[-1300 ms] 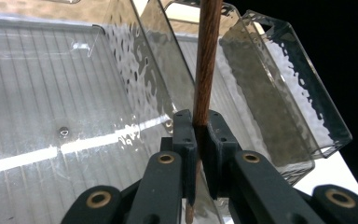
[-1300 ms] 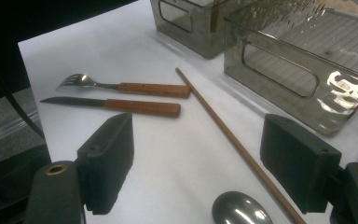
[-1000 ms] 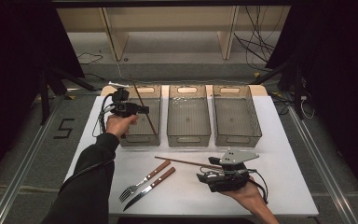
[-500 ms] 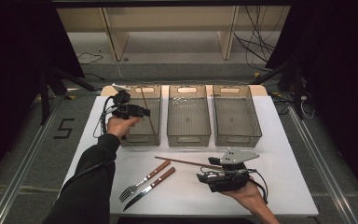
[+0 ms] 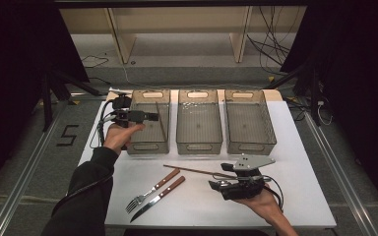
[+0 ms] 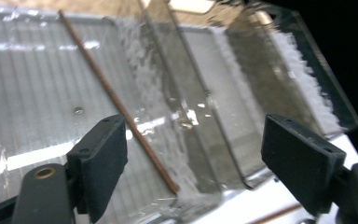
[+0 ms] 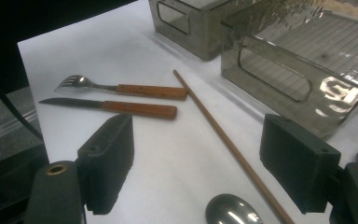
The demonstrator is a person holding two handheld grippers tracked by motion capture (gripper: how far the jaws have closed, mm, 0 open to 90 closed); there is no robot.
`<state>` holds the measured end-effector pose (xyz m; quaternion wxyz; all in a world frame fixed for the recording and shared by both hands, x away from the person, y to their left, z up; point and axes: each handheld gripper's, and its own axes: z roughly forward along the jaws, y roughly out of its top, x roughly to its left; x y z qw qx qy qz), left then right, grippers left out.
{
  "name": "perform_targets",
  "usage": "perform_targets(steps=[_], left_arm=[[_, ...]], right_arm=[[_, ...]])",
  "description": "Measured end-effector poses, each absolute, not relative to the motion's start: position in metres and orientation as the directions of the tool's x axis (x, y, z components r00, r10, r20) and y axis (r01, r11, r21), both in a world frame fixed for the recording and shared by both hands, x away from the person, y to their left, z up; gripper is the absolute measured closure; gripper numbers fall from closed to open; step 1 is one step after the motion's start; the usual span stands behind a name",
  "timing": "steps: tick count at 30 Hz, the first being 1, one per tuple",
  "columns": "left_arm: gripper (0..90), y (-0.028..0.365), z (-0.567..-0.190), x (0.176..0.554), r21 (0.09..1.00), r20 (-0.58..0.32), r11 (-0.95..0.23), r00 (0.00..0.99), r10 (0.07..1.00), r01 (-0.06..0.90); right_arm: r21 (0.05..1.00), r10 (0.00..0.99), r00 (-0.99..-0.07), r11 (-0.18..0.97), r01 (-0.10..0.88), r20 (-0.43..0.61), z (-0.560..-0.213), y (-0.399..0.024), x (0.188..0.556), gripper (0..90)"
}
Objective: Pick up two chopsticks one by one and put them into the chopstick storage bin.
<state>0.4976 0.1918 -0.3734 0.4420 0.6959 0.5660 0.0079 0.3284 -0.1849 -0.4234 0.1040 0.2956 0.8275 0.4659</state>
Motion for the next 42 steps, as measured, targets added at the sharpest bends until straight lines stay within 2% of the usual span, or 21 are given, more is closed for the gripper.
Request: perform_targets(steps=[8,18,28,33,42], left_arm=[[18.4,0.195,-0.363,0.444,0.744,-0.476,0.006,0.524,0.706,0.668],[17.6,0.19,-0.382,0.4,0.803,-0.438,-0.021,0.614,0.657,0.596],[16.7,0.179,-0.4,0.37,0.845,-0.361,-0.066,0.657,0.662,0.531],[16.6,0.174,-0.409,0.357,0.863,-0.287,-0.123,0.674,0.681,0.491],[16.6,0.174,-0.426,0.344,0.857,-0.297,-0.127,0.68,0.671,0.5]], right_arm=[[0.807,0.584,-0.808,0.44,0.394,0.075,-0.413,-0.188,0.34,27.0],[0.702,0.584,-0.809,0.549,0.453,0.065,-0.414,-0.181,0.367,27.3],[0.584,0.561,-0.826,0.651,0.485,0.061,-0.42,-0.167,0.395,30.1],[0.534,0.536,-0.843,0.699,0.476,0.051,-0.425,-0.161,0.405,33.6],[0.478,0.512,-0.858,0.744,0.468,0.043,-0.432,-0.154,0.418,37.0]])
